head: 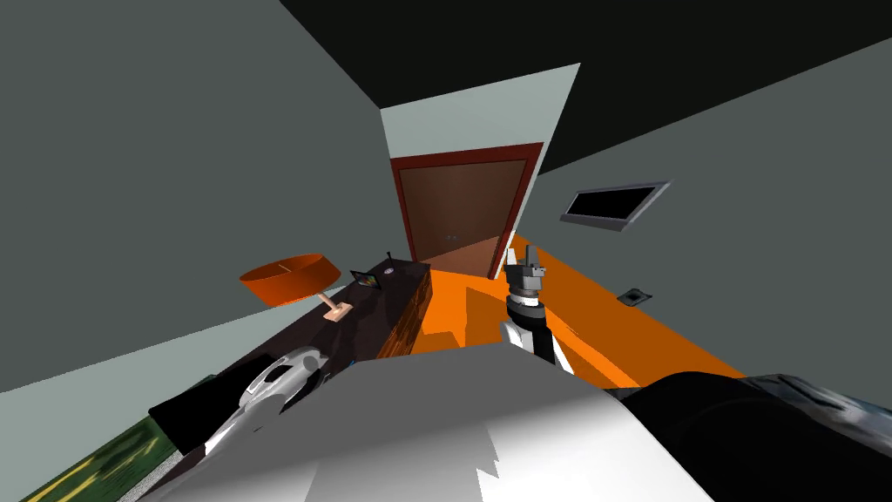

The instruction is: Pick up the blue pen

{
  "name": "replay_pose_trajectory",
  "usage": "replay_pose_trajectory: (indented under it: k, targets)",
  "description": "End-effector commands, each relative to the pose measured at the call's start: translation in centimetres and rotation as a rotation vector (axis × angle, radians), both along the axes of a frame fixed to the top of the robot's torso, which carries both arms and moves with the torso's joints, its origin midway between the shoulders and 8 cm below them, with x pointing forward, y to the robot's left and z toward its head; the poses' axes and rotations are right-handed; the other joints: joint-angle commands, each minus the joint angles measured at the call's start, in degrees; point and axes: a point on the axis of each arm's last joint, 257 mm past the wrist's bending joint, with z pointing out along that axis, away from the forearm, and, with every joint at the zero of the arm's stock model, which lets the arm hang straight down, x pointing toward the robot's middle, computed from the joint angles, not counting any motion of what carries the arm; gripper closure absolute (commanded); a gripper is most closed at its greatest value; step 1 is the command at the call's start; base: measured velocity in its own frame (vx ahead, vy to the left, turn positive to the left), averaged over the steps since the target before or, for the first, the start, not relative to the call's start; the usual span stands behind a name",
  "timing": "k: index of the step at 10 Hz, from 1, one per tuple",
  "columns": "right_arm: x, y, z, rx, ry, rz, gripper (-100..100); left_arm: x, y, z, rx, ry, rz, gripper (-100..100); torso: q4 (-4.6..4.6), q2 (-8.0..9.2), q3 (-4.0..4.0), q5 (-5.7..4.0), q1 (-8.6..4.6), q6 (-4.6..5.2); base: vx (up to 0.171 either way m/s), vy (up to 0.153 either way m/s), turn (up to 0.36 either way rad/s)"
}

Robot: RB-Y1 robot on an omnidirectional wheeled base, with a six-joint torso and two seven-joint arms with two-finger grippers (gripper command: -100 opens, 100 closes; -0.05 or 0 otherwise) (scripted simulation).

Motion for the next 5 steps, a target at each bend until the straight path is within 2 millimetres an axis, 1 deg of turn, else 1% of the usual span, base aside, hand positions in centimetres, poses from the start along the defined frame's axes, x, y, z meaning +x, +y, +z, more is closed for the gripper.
replay_pose_trajectory:
  k: [1,2,3,4,5]
  targets:
    - [0.0,0.0,0.0,0.0,0.0,0.0,0,0.02,-0.09,-0.06,-0.003,-0.001,0.028,-100,0.0,0.0,0.0,0.0,0.0,0.0,-0.059,0.026,-0.026]
    - [0.0,0.0,0.0,0.0,0.0,0.0,0,-0.39,-0.31,-0.26,-0.002,-0.005,0.061,-100,-0.04,-0.19,-0.1,-0.01,-0.05,-0.05,-0.121,0.032,-0.326]
    - [0.0,0.0,0.01,0.0,0.0,0.0,0,-0.39,-0.31,-0.26,-0.005,-0.005,0.086,-100,-0.01,-0.07,-0.05,0.13,-0.03,0.11,-0.127,0.029,-0.279]
    - [0.0,0.0,0.0,0.0,0.0,0.0,0,-0.81,-0.57,-0.46,-0.004,-0.009,0.109,-100,0.0,-0.1,-0.05,0.17,-0.01,0.09,-0.167,0.016,-0.356]
    - [0.0,0.0,0.0,0.0,0.0,0.0,0,-0.81,-0.57,-0.46,-0.007,-0.008,0.136,-100,-0.01,0.02,-0.01,0.37,-0.05,0.17,-0.155,0.022,-0.266]
